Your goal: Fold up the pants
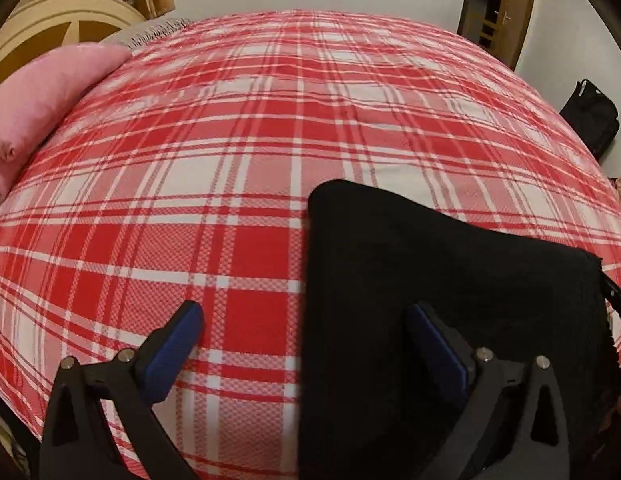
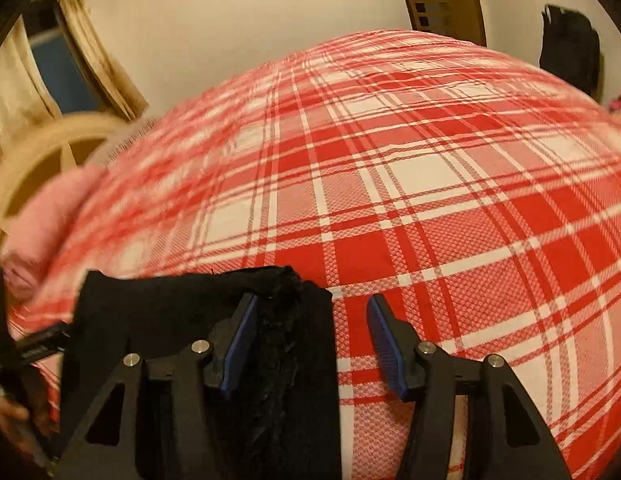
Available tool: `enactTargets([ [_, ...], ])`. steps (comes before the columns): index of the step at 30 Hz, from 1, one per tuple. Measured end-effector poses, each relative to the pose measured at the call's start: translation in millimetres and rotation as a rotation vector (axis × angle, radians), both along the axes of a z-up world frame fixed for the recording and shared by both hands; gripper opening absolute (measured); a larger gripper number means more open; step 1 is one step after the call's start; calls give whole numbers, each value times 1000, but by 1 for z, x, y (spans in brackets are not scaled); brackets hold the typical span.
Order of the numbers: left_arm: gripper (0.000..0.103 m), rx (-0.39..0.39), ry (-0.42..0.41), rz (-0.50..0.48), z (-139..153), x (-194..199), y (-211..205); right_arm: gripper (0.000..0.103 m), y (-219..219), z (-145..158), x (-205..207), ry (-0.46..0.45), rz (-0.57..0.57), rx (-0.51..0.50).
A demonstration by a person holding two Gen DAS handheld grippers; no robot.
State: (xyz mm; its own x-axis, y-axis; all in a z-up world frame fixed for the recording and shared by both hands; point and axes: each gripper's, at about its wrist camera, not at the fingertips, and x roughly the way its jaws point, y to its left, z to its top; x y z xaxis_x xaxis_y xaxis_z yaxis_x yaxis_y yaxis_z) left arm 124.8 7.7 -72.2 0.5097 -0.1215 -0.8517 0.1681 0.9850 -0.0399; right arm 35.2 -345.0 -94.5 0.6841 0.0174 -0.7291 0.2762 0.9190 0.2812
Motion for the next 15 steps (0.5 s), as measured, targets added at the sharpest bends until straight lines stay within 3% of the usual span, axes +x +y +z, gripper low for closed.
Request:
enactTargets([
  [2, 103, -14, 12, -1, 2, -1, 2, 57, -8, 9, -24, -75, -15, 76],
  [6, 103, -36, -4, -24, 8, -16, 8, 58, -2, 25, -68, -138, -20, 152],
  [10, 103, -71, -13, -42, 5, -28, 6, 59, 22, 29, -93, -140, 51, 190],
  [15, 103, -85, 2, -32, -7, -31, 1, 59, 57, 14, -109, -51, 117, 104],
])
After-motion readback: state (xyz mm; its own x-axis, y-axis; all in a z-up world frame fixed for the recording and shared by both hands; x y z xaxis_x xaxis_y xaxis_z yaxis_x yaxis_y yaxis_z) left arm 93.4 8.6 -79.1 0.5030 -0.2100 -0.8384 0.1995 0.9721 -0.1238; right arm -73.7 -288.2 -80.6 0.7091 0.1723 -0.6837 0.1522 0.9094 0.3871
